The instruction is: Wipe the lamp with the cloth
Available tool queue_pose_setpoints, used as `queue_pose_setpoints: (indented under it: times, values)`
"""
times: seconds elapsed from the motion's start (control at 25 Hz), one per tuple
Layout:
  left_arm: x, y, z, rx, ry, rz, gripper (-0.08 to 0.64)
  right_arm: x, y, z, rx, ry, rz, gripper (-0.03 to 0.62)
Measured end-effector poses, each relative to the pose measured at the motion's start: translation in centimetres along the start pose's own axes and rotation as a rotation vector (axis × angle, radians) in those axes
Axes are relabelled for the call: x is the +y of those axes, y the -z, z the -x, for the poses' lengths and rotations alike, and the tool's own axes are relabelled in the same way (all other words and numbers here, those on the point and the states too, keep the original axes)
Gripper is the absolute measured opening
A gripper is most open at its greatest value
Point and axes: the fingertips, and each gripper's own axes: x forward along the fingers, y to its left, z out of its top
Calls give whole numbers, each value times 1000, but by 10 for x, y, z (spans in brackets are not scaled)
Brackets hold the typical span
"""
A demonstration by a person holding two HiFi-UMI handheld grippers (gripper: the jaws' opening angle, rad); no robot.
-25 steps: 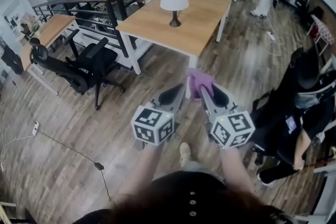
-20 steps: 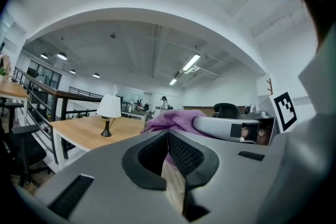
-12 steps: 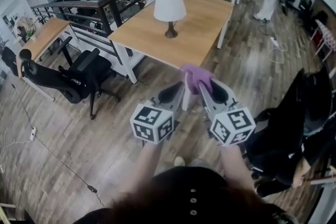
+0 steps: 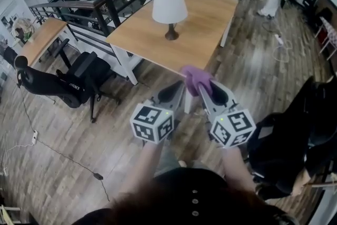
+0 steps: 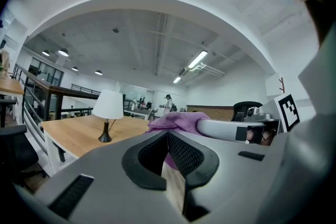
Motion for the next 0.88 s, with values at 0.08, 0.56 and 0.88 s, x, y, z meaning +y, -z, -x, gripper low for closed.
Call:
queue_pose_setpoints:
  times: [0.08, 0.56, 0.88]
  values:
    - [10, -1, -14, 4, 12, -1, 11, -8, 0, -13, -3, -2, -8, 78]
    - [132, -43, -101, -6, 47, -32, 11, -58, -14, -159, -29, 14, -3, 78]
    - [210, -75, -147, -14, 83, -28, 11, -80, -30, -250, -42, 46, -2, 78]
